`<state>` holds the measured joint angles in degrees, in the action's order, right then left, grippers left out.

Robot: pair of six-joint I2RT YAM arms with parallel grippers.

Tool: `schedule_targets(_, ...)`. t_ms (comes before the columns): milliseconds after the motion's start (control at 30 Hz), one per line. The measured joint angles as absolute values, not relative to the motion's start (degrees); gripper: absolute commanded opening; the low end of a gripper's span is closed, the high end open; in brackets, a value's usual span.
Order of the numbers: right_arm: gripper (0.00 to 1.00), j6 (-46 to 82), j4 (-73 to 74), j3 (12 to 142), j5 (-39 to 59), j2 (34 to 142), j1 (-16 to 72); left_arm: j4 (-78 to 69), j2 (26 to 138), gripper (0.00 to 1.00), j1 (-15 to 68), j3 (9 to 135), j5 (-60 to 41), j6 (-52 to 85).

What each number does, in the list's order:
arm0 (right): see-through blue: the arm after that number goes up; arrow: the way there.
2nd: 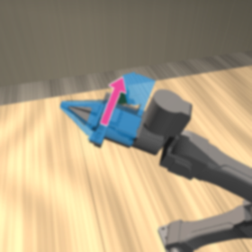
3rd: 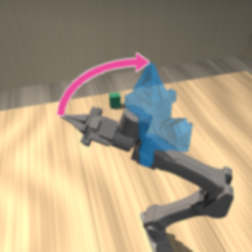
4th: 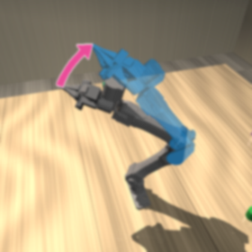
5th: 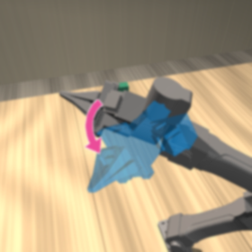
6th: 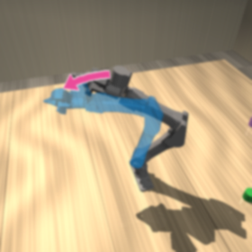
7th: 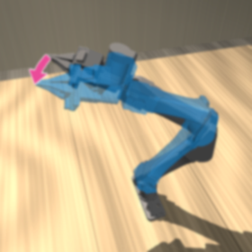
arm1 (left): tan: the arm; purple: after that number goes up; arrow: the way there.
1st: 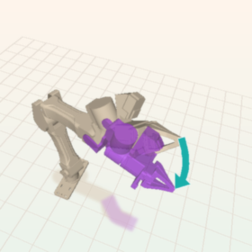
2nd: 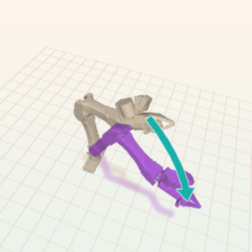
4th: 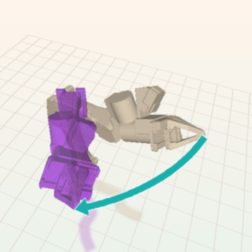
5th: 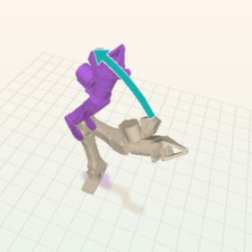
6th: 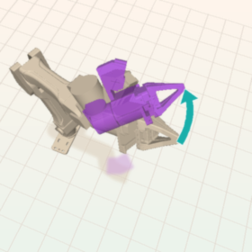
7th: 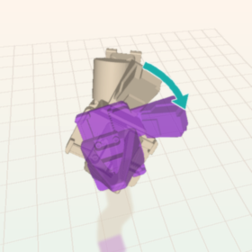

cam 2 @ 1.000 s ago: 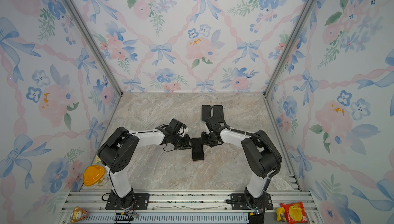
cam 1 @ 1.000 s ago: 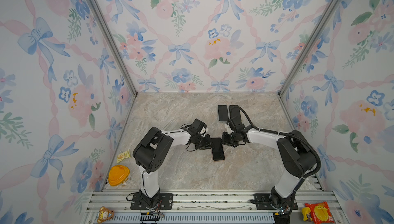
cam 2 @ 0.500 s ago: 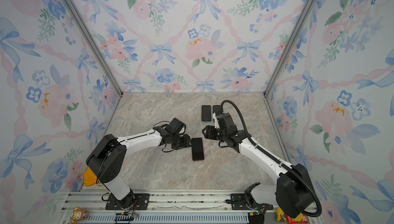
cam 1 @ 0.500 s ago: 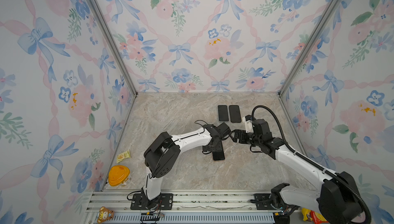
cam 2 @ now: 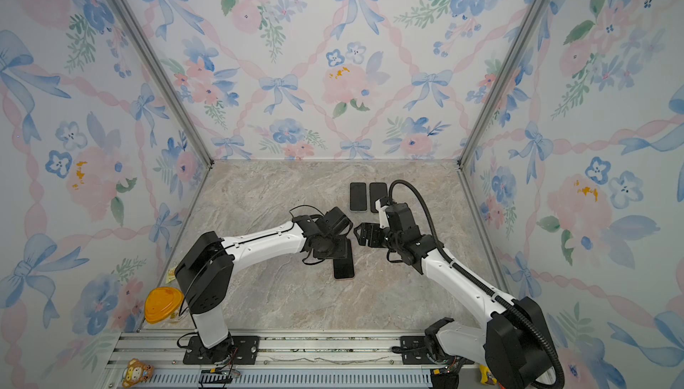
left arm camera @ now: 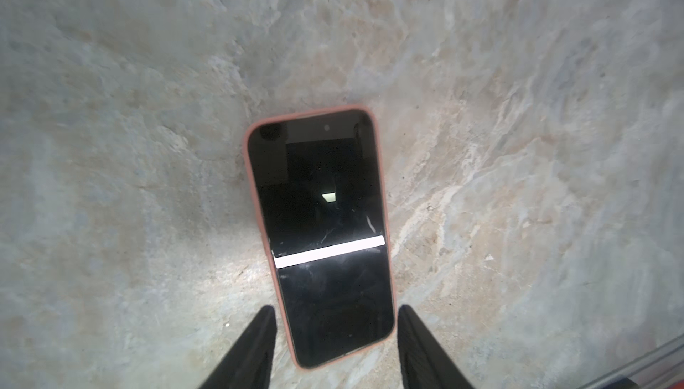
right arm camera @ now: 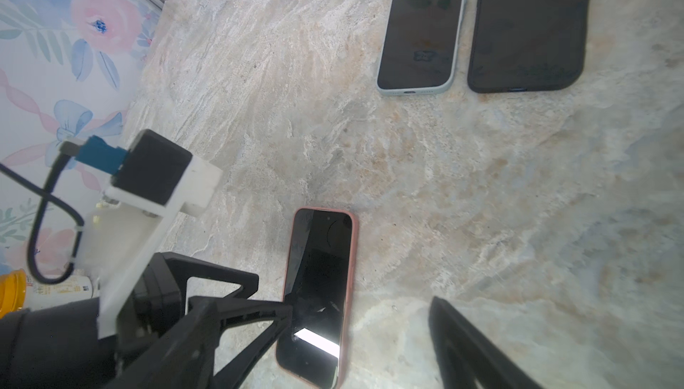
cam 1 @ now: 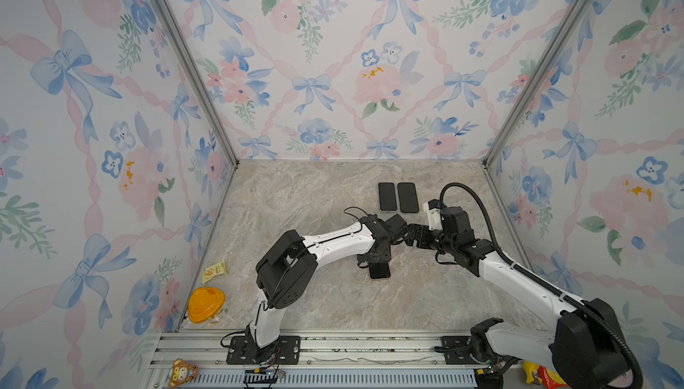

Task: Put the phone into the phone case
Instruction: 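Grasp the cased phone's end with the left gripper while the right gripper withdraws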

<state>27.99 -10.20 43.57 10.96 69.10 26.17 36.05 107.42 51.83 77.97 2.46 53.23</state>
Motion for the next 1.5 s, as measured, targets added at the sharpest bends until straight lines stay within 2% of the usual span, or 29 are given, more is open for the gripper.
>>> schedule_targets(433,0.94,27.8,-6.5,39.9,12.6,68.9,22.7,45.1,111.2,0.55,55.0,84.2,12.1,57.3)
schedule_targets(600,0.95,27.6,-5.2,38.1,14.0,68.9,20.6,46.7,116.2,0.62,56.4,88.3,13.7,57.8)
schedule_targets(1267,1.00,28.5,-2.7,36.3,17.8,71.7,17.9,48.3,121.1,0.68,57.0,94.1,10.5,63.3)
schedule_targets(1500,0.97,29.0,-3.8,36.3,15.7,71.8,17.6,48.3,122.3,0.74,57.0,94.7,9.1,63.8)
